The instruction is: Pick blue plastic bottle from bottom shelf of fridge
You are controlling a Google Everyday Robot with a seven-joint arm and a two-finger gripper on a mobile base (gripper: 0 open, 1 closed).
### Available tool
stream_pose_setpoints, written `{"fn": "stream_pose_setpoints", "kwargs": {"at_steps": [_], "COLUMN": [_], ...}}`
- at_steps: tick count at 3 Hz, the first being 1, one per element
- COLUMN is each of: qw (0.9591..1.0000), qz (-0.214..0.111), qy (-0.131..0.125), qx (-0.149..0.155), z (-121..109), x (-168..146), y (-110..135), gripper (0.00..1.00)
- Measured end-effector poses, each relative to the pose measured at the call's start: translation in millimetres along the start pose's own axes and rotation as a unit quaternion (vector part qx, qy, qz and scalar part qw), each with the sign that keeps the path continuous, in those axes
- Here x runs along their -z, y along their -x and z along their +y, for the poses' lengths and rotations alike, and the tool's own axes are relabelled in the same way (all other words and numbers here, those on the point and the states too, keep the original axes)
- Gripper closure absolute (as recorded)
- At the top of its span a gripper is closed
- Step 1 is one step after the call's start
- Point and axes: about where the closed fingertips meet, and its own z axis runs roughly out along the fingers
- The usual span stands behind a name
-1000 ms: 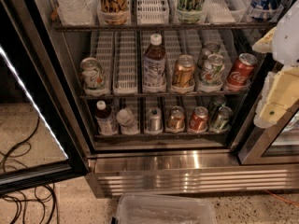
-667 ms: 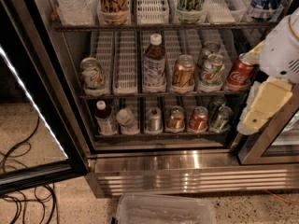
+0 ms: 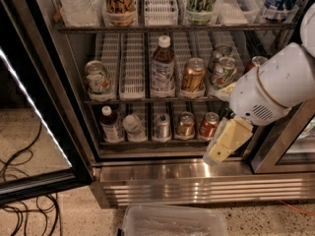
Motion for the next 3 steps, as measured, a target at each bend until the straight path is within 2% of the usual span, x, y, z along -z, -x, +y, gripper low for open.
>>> {"fn": "stream_pose_setpoints", "kwargs": {"at_steps": [1, 2, 3], "qw": [1.0000, 0.9995, 0.9944], "qz": [0.000, -0.030, -0.083], "qy": [0.000, 0.003, 0.042], "qx": [0.000, -0.012, -0.051], "z": [0.0, 8.1, 43.1], "x": [-0.1, -26.9, -94.4], "y": [0.1, 15.3, 44.5], "gripper": [0.00, 0.00, 0.00]}}
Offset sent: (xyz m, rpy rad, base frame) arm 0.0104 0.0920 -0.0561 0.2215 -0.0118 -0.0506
